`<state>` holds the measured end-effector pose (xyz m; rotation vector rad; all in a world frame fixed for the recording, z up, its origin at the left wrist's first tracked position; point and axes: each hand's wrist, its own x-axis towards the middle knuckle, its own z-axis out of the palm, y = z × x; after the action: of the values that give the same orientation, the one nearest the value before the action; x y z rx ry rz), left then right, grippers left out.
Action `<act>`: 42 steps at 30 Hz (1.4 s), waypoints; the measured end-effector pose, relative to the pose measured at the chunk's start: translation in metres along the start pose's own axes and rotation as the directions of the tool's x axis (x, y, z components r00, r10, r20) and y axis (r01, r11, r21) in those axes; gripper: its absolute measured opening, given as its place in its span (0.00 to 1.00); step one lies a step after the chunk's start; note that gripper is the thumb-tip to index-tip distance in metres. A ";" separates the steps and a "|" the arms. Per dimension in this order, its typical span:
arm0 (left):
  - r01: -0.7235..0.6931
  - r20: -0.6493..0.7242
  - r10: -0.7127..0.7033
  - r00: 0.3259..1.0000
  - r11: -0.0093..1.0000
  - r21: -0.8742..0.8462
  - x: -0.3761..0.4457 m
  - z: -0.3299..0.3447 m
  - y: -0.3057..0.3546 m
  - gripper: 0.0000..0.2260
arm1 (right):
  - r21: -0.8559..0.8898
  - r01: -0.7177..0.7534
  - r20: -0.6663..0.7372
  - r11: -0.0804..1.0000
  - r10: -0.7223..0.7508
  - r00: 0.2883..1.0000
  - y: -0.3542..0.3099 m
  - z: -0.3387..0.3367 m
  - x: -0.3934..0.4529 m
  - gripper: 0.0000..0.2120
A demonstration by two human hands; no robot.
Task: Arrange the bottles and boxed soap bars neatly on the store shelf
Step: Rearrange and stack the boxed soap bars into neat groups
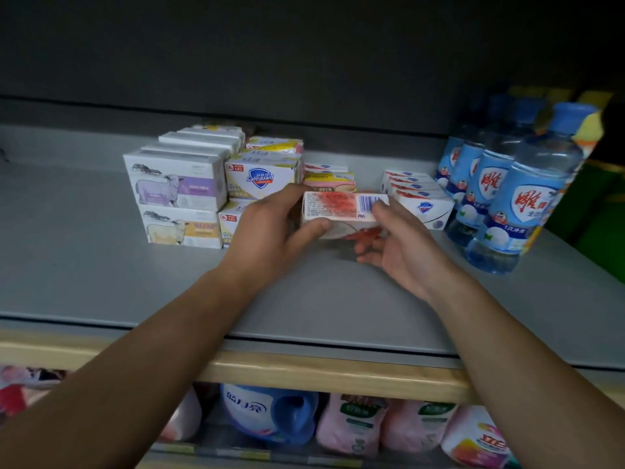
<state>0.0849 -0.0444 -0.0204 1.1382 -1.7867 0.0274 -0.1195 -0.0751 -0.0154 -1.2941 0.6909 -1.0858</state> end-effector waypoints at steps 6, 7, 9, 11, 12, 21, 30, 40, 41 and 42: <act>0.073 -0.119 -0.071 0.990 0.997 0.011 -0.002 0.001 0.001 0.20 | -0.267 -0.040 -0.123 0.963 0.007 0.992 0.002 0.009 0.002 0.24; 0.084 -0.121 -0.082 0.989 0.996 0.008 -0.002 0.002 0.000 0.20 | -0.292 -0.051 -0.137 0.955 0.011 0.991 0.002 0.010 0.002 0.25; 0.101 -0.107 -0.100 0.989 0.995 0.003 -0.001 0.003 -0.001 0.21 | -0.314 -0.065 -0.143 0.947 0.020 0.990 0.003 0.009 0.003 0.25; 0.107 -0.094 -0.106 0.990 0.994 0.005 0.000 0.004 -0.003 0.21 | -0.303 -0.077 -0.146 0.950 0.034 0.989 0.003 0.008 0.003 0.25; 0.109 -0.093 -0.108 0.990 0.994 0.000 0.000 0.004 -0.004 0.21 | -0.292 -0.077 -0.145 0.953 0.036 0.989 0.003 0.008 0.003 0.25; -0.007 -0.058 -0.001 0.998 0.989 -0.149 -0.002 -0.001 0.002 0.16 | -0.008 -0.061 -0.173 0.998 0.058 0.983 -0.005 0.009 0.003 0.18; 0.254 -0.014 -0.297 0.955 0.842 -0.476 0.004 -0.002 -0.005 0.24 | -0.138 0.196 -0.135 0.971 -0.214 0.967 0.003 -0.001 0.006 0.30; 0.274 0.047 -0.285 0.957 0.844 -0.461 0.005 -0.008 -0.003 0.20 | -0.445 0.137 -0.121 0.885 -0.211 0.970 0.004 -0.001 0.003 0.13; 0.251 0.040 -0.262 0.964 0.853 -0.458 0.005 -0.008 -0.002 0.19 | -0.303 0.107 -0.115 0.947 -0.147 0.982 0.002 0.000 0.002 0.09; 0.225 0.034 -0.236 0.971 0.857 -0.464 0.005 -0.008 -0.002 0.19 | -0.155 0.072 -0.102 0.985 -0.088 0.991 -0.001 0.002 0.001 0.06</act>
<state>0.0915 -0.0446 -0.0132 0.9807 -1.5094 -0.5068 -0.1176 -0.0753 -0.0142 -1.4102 0.8210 -1.1944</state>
